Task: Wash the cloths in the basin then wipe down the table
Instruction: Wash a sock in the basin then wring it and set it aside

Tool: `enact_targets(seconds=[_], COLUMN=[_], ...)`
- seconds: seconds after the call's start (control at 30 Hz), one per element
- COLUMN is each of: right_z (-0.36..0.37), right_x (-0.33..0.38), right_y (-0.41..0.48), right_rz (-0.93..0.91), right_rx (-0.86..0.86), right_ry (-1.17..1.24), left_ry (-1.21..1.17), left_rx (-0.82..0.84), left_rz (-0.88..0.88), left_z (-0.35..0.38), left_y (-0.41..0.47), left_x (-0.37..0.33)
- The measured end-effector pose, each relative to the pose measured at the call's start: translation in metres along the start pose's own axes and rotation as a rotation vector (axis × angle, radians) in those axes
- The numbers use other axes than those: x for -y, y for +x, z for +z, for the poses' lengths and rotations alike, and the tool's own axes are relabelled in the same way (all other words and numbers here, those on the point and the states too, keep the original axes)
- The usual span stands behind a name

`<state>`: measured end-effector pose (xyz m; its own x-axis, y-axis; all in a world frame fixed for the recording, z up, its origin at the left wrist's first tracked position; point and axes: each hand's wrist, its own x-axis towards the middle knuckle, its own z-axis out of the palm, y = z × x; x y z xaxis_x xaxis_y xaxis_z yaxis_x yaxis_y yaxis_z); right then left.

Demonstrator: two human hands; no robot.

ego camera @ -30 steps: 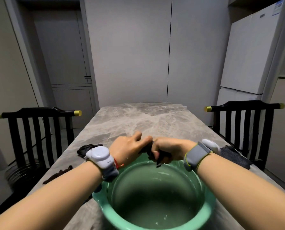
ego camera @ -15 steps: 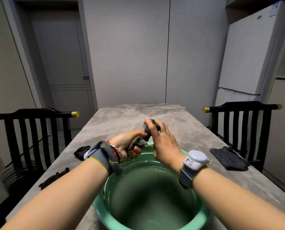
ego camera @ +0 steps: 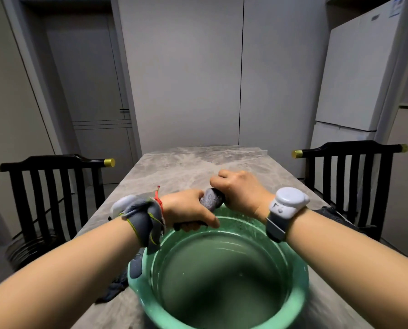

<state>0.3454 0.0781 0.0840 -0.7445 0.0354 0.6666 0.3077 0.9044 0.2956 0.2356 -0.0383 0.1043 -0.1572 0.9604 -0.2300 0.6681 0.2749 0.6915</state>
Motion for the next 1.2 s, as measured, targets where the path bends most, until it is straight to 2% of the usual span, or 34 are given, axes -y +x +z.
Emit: enact_targets(seconds=[0.1, 0.17, 0.3, 0.5, 0.57, 0.63, 0.77, 0.9, 1.0, 1.1, 1.2], right_z=[-0.006, -0.005, 0.0, 0.0, 0.003, 0.005, 0.01, 0.014, 0.013, 0.015, 0.021], right_x=[0.01, 0.018, 0.031, 0.052, 0.058, 0.061, 0.063, 0.065, 0.063, 0.061, 0.055], right_y=[-0.002, -0.007, -0.018, -0.035, -0.041, -0.044, -0.046, -0.049, -0.052, -0.053, -0.051], right_rz=[0.158, 0.315, 0.513, 0.865, 0.97, 1.025, 1.074, 1.136, 1.152, 1.08, 0.844], right_rx=[0.224, 0.431, 0.582, 0.783, 0.819, 0.858, 0.929, 0.971, 0.967, 0.854, 0.727], right_ry=[0.02, 0.138, 0.38, 0.883, 1.033, 1.153, 1.273, 1.334, 1.344, 1.12, 0.691], left_ry=[0.456, 0.65, 0.98, 1.189, 1.264, 1.219, 1.174, 1.282, 1.324, 1.214, 0.831], left_rx=[-0.212, -0.291, -0.372, -0.441, -0.441, -0.419, -0.376, -0.278, -0.282, -0.316, -0.254], left_rz=[0.09, 0.155, 0.324, 0.733, 0.765, 0.774, 0.719, 0.463, 0.448, 0.371, 0.134], left_z=[0.007, 0.008, 0.008, 0.008, 0.009, 0.012, 0.013, 0.019, 0.023, 0.029, 0.03], left_y=[0.002, 0.006, 0.016, 0.027, 0.029, 0.032, 0.031, 0.028, 0.028, 0.035, 0.04], left_x=[0.001, 0.009, 0.031, 0.054, 0.06, 0.063, 0.063, 0.052, 0.049, 0.051, 0.046])
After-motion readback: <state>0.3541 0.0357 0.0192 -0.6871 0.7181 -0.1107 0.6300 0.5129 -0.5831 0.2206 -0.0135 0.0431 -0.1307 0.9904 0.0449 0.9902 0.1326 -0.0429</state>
